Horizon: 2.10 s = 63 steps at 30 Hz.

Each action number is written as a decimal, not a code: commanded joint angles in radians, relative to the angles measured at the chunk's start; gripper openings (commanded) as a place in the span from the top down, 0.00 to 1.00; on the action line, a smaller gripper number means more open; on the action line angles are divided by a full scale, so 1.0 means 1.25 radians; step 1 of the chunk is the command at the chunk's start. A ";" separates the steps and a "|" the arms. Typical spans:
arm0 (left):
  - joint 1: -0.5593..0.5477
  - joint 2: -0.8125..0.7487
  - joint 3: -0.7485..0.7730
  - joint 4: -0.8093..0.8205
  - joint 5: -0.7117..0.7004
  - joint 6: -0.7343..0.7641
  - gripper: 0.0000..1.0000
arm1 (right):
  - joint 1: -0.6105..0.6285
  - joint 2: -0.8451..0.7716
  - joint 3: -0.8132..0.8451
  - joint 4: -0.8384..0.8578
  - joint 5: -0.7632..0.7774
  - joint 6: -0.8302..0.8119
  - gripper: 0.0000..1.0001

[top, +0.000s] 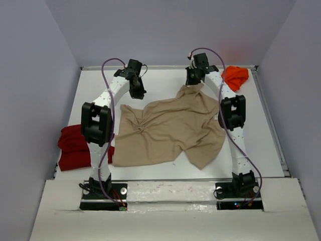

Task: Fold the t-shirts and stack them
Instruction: Flatten out the tshirt

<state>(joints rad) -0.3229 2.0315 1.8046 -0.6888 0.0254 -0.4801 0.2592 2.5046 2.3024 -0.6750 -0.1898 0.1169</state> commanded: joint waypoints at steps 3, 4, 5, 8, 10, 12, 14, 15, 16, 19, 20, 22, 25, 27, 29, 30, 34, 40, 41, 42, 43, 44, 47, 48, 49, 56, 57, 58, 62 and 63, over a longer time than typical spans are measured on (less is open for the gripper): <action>0.004 -0.040 -0.013 0.005 0.004 0.020 1.00 | 0.032 0.038 0.207 0.009 -0.005 -0.079 1.00; 0.004 -0.039 -0.013 0.005 0.005 0.020 1.00 | 0.032 0.042 0.212 0.011 -0.014 -0.084 1.00; 0.004 -0.036 -0.013 0.004 0.004 0.021 1.00 | 0.039 0.042 0.215 0.016 -0.026 -0.084 1.00; 0.004 -0.027 -0.012 0.004 0.005 0.023 1.00 | 0.039 0.058 0.223 0.020 -0.033 -0.085 1.00; 0.004 -0.025 -0.012 0.004 0.009 0.023 1.00 | 0.039 0.086 0.242 0.018 -0.052 -0.085 1.00; 0.003 -0.027 -0.012 0.004 0.014 0.027 1.00 | 0.039 0.098 0.258 -0.010 -0.021 -0.084 1.00; 0.003 -0.029 -0.010 0.002 0.007 0.029 1.00 | 0.047 0.069 0.216 -0.010 0.011 -0.079 0.74; 0.004 -0.030 -0.010 0.000 0.002 0.032 1.00 | 0.054 0.050 0.187 -0.009 0.050 -0.079 0.36; 0.003 -0.029 -0.007 -0.005 -0.012 0.036 1.00 | 0.054 0.001 0.126 0.007 0.107 -0.075 0.16; 0.004 -0.029 -0.005 -0.005 -0.012 0.039 1.00 | 0.054 -0.049 0.059 0.010 0.146 -0.084 0.13; 0.004 -0.030 -0.007 -0.004 -0.008 0.038 1.00 | 0.054 -0.058 0.061 0.001 0.187 -0.084 0.13; 0.004 -0.030 -0.010 0.004 0.002 0.038 1.00 | 0.054 -0.054 0.082 -0.023 0.207 -0.112 0.13; 0.004 -0.036 -0.021 0.013 0.013 0.036 1.00 | 0.047 -0.062 0.084 -0.040 0.219 -0.118 0.13; 0.004 -0.040 -0.031 0.017 0.015 0.036 1.00 | 0.047 -0.072 0.064 -0.038 0.219 -0.111 0.14; 0.004 -0.045 -0.035 0.021 0.019 0.036 1.00 | 0.047 -0.075 0.053 -0.033 0.224 -0.106 0.14; 0.004 -0.047 -0.038 0.023 0.021 0.036 1.00 | 0.047 -0.075 0.052 -0.033 0.224 -0.105 0.14; 0.004 -0.056 -0.047 0.026 0.021 0.037 1.00 | 0.047 -0.094 0.036 -0.018 0.210 -0.096 0.16; 0.006 -0.056 -0.047 0.027 0.008 0.034 1.00 | 0.047 -0.180 -0.089 0.038 0.000 0.030 0.28; 0.004 -0.058 -0.045 0.028 0.003 0.034 1.00 | 0.047 -0.189 -0.130 0.045 0.001 0.056 0.35; 0.004 -0.062 -0.045 0.031 -0.001 0.034 1.00 | 0.047 -0.198 -0.148 0.055 0.006 0.066 0.40; 0.007 -0.065 -0.045 0.036 -0.002 0.033 1.00 | 0.047 -0.206 -0.164 0.063 0.017 0.072 0.43; 0.008 -0.073 -0.047 0.045 0.013 0.031 0.98 | 0.047 -0.209 -0.174 0.070 0.025 0.073 0.44; 0.012 -0.099 -0.050 0.072 0.026 0.032 0.82 | 0.031 -0.214 -0.194 0.071 0.027 0.060 0.42; 0.013 -0.096 -0.028 0.063 0.020 0.036 0.82 | 0.015 -0.211 -0.193 0.070 0.022 0.056 0.39; 0.013 -0.091 -0.015 0.053 0.020 0.038 0.82 | 0.007 -0.203 -0.189 0.068 0.016 0.054 0.39; 0.017 -0.081 0.031 0.022 0.025 0.045 0.81 | -0.040 -0.158 -0.167 0.061 0.001 0.022 0.38; 0.017 -0.083 0.030 0.021 0.024 0.044 0.81 | -0.048 -0.151 -0.160 0.058 -0.003 0.018 0.38; 0.017 -0.085 0.025 0.020 0.024 0.044 0.80 | -0.048 -0.138 -0.133 0.050 -0.015 0.014 0.38; 0.017 -0.085 0.016 0.020 0.018 0.045 0.81 | -0.048 -0.111 -0.113 0.044 -0.082 0.023 0.40; 0.018 -0.083 0.014 0.021 0.017 0.045 0.81 | -0.048 -0.105 -0.112 0.045 -0.091 0.024 0.40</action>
<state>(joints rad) -0.3058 1.9858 1.8076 -0.6483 0.0425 -0.4454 0.1852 2.3371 2.1044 -0.6373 -0.2028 0.1551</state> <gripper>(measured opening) 0.193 0.605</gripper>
